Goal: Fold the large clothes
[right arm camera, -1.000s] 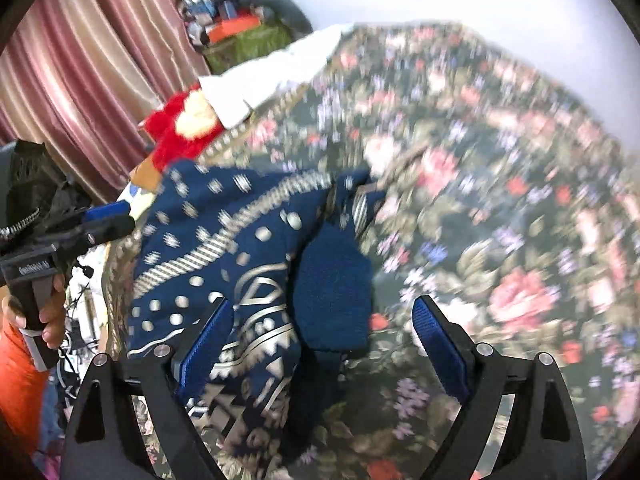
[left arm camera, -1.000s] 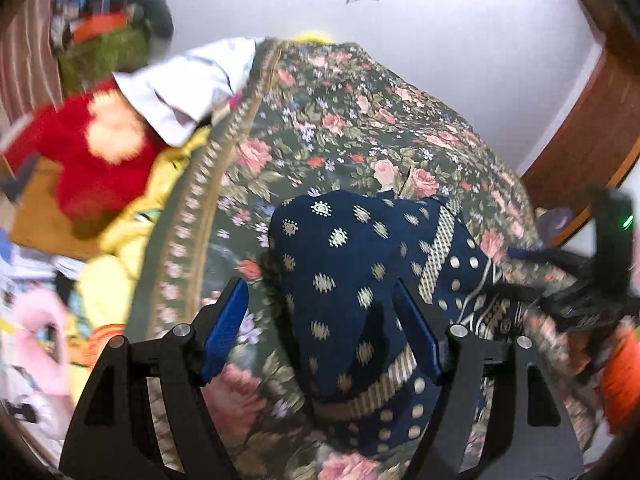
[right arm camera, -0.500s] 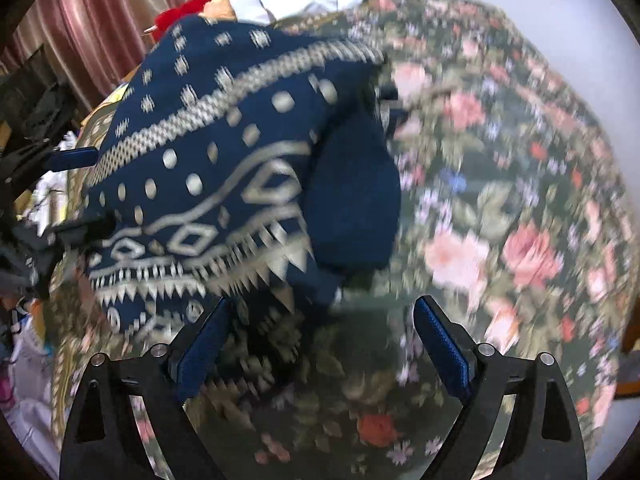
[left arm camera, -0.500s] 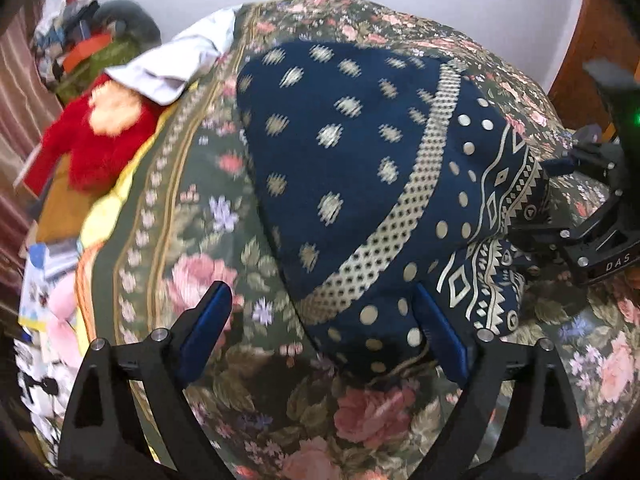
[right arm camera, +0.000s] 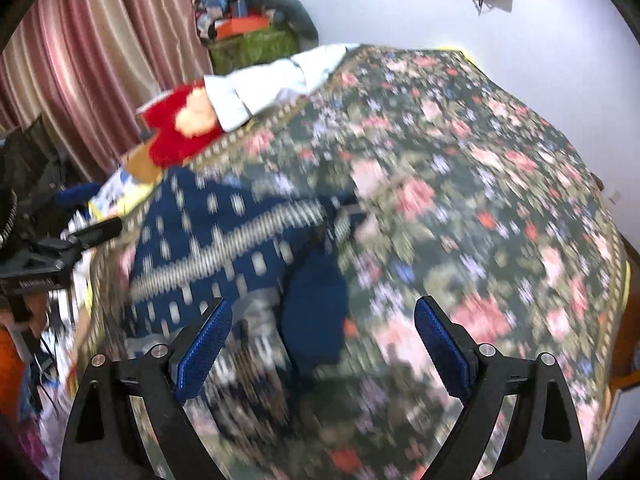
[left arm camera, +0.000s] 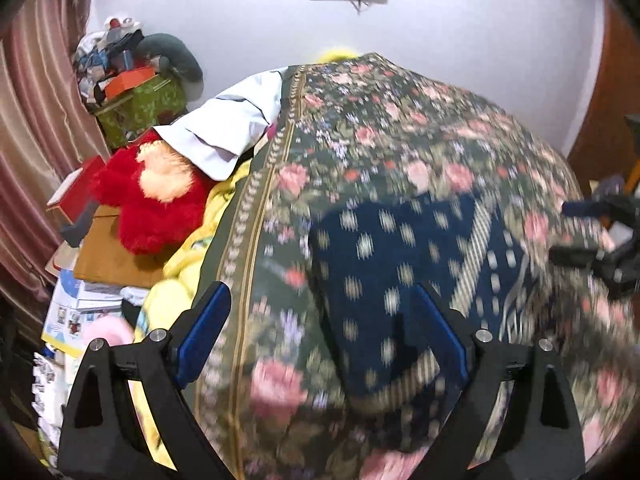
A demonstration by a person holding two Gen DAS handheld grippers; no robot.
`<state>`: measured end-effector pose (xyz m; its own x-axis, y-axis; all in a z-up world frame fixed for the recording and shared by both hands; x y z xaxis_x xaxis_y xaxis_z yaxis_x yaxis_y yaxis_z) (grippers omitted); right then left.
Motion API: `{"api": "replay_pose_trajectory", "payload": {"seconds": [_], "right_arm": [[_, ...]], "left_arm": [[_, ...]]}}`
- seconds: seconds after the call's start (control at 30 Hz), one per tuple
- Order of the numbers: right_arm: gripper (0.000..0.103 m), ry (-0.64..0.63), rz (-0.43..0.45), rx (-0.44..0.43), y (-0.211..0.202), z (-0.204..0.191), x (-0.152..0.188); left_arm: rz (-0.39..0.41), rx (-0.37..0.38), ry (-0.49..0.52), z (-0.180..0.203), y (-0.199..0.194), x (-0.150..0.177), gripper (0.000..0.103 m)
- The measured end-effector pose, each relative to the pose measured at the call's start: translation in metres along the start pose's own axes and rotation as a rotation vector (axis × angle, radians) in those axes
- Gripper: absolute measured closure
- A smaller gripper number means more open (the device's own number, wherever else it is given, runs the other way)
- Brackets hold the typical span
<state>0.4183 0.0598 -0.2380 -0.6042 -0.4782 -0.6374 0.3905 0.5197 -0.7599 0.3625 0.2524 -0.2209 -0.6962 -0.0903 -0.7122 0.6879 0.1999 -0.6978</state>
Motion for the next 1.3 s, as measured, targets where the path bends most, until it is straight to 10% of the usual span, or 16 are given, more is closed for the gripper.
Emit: {"api": "replay_pose_trajectory", "payload": {"seconds": [0.33, 0.63, 0.93, 1.3], "right_arm": [[0.007, 0.065, -0.08, -0.014, 0.105, 0.012, -0.012], [0.006, 0.127, -0.061, -0.057, 0.076, 0.045, 0.003], [0.007, 0.151, 0.115, -0.012, -0.048, 0.039, -0.008], [0.007, 0.09, 0.545, -0.059, -0.25, -0.037, -0.01]], "left_arm": [[-0.081, -0.095, -0.083, -0.028, 0.095, -0.006, 0.008], [-0.073, -0.003, -0.14, -0.031, 0.088, -0.005, 0.008], [0.019, 0.039, -0.043, 0.005, -0.016, -0.019, 0.018], [0.4, 0.1, -0.025, 0.057, -0.219, -0.049, 0.018]]}}
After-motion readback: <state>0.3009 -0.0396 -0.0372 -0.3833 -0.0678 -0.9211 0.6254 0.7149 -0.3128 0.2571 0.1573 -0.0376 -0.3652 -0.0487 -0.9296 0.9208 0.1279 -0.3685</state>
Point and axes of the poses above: each gripper's, at about its wrist camera, not at the fingertips, and y roughly the way its jaws point, z to its right, x to its underside, the point moved 8 cm from there along y, roughly the way its jaws point, and after that the axes turned 2 degrees about y, right-handed, at the moved point
